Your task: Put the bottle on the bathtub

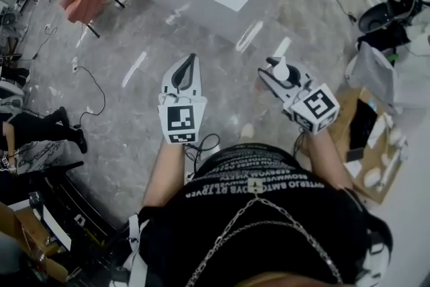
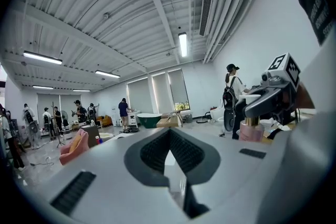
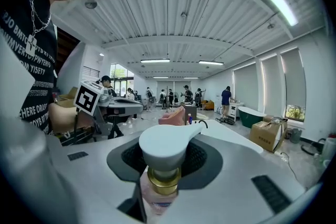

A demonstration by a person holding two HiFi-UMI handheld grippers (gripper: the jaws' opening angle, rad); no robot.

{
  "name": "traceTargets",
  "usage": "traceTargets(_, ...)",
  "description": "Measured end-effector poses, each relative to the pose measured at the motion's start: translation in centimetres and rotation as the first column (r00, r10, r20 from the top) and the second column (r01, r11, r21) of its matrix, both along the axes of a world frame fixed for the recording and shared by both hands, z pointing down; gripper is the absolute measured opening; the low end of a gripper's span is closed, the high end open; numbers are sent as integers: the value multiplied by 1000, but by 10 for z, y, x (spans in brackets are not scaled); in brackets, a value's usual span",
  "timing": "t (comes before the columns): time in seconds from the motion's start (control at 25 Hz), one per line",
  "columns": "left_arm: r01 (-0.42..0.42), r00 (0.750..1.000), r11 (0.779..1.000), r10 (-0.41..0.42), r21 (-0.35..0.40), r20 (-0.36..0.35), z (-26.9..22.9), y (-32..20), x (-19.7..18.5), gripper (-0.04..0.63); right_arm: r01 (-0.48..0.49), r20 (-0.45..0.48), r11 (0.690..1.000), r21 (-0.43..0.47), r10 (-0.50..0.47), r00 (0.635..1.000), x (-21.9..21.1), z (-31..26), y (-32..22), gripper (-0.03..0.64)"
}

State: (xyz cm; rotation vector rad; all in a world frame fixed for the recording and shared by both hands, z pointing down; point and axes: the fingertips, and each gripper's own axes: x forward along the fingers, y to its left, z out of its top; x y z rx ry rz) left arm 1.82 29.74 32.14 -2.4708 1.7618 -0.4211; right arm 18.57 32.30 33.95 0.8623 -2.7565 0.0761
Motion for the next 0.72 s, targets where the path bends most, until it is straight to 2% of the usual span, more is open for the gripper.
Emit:
traceTargets(0.48, -4, 1000, 1000, 4, -5, 25, -6, -60, 54, -3, 20, 20, 999, -31, -19, 1000, 43, 1, -68, 124)
traceTargets(0.72, 18, 999, 1000, -17, -15, 42, -1, -60, 55, -3, 29, 20, 999, -19, -29, 999, 52, 8, -82, 124)
